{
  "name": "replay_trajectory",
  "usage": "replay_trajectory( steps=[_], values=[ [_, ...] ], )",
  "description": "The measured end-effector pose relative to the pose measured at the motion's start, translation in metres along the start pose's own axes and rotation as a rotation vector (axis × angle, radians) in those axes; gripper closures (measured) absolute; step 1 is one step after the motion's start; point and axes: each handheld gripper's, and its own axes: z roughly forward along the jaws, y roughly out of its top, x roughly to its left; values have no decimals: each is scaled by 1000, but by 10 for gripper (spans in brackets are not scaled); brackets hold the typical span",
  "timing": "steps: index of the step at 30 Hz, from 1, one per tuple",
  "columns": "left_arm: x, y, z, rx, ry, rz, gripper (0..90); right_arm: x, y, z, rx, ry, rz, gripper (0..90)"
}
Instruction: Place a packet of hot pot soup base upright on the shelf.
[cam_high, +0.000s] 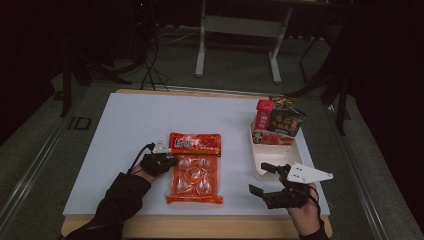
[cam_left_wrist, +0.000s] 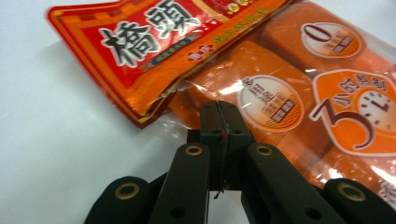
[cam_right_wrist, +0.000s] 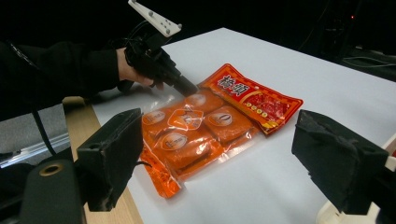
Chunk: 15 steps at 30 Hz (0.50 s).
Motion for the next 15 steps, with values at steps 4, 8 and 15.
replay_trajectory(
  steps=[4, 8, 15],
  values=[
    [-4, 2, 0, 9, -8, -7, 900, -1, 1, 0, -16, 10, -2, 167],
    [-13, 6, 5, 2, -10, 19, 900, 0, 1, 0, -16, 6, -3, 166],
    [-28, 16, 16, 6, -47, 53, 900, 0, 0, 0, -6, 5, 2, 165]
  ],
)
